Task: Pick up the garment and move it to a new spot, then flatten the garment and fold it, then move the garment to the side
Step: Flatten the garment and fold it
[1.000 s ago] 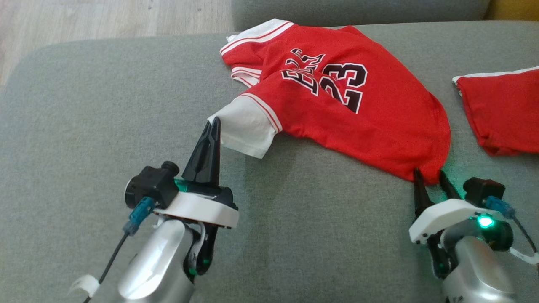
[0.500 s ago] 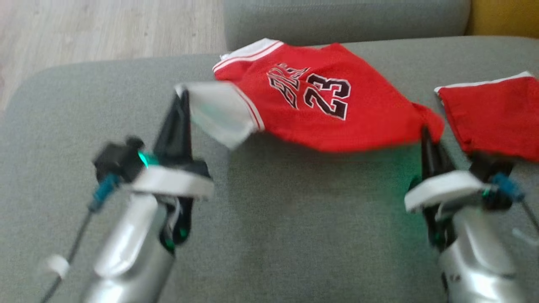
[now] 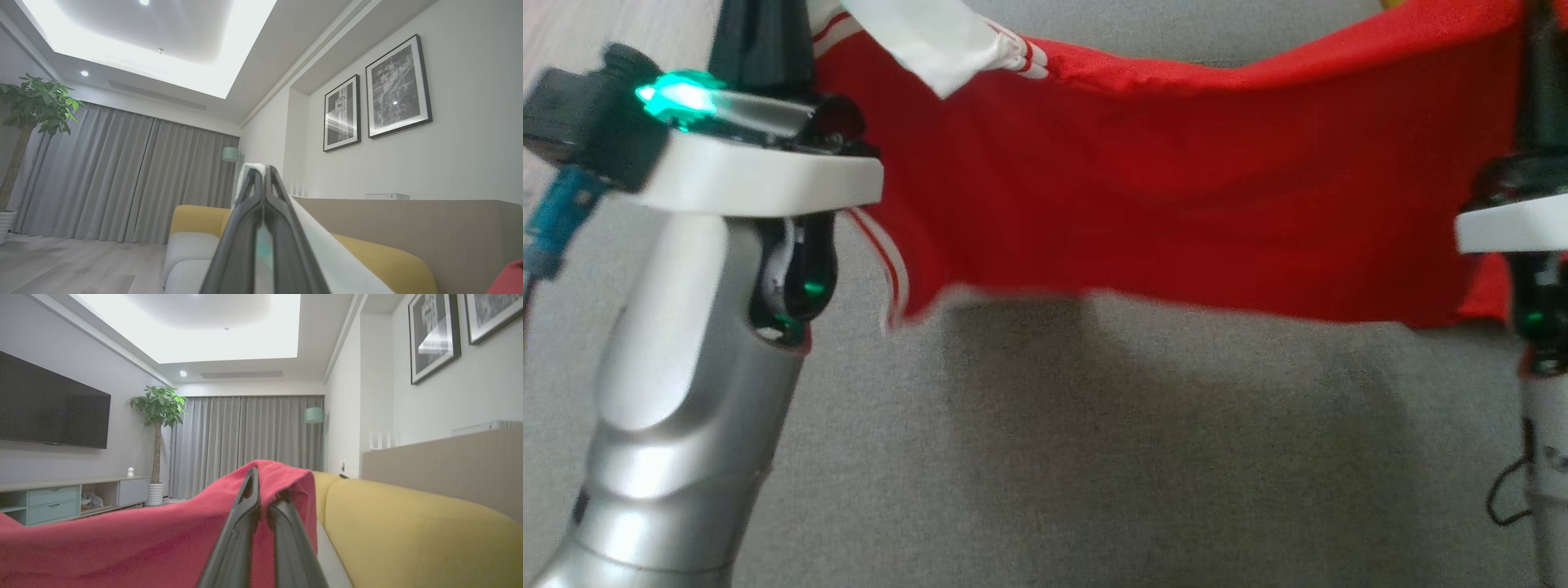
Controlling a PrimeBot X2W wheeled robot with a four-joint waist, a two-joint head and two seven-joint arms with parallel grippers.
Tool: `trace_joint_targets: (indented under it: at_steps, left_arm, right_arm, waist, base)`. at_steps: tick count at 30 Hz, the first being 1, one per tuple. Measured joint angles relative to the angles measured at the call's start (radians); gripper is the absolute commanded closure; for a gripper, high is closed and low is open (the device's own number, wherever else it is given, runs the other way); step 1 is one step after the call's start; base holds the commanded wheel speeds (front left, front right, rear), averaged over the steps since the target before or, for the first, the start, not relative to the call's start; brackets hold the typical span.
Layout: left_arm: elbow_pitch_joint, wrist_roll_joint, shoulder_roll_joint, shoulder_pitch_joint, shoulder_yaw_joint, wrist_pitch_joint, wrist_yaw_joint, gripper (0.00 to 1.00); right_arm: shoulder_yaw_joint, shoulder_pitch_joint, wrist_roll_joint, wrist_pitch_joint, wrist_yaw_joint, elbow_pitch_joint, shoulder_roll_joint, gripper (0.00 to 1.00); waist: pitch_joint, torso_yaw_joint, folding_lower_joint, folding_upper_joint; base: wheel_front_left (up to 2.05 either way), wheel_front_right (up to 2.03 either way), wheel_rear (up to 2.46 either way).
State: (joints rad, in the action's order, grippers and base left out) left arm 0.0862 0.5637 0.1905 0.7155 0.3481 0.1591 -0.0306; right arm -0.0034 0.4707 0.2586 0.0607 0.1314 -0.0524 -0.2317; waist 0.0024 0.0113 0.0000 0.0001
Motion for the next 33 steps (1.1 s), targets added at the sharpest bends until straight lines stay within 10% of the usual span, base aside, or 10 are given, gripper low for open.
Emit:
trace_joint_targets:
  at_steps: [14,22,33]
  left_arm:
    - [-0.201,0.072,0.097,0.04,-0.025,-0.291,-0.045,1.0]
    - [0.18,0.052,0.096,0.409,-0.031,-0.26,0.036,1.0]
    - [0.636,-0.055,0.067,0.808,-0.06,0.045,0.094,1.0]
  right_arm:
    - [-0.079,-0.046,0.009,-0.247,0.0,0.318,-0.012,1.0]
    - [0.073,0.388,0.028,-0.241,0.0,-0.061,-0.042,1.0]
    - [0.135,0.873,-0.079,0.096,0.0,-0.609,-0.015,1.0]
  waist:
    - [0.113,-0.012,0.0,0.0]
    - [0.287,-0.027,0.0004,0.0]
    - [0.413,-0.022,0.0002,-0.0001]
  base:
    - [0.0,0.0,0.0]
    - [0.0,0.0,0.0]
    - [0.0,0.0,0.0]
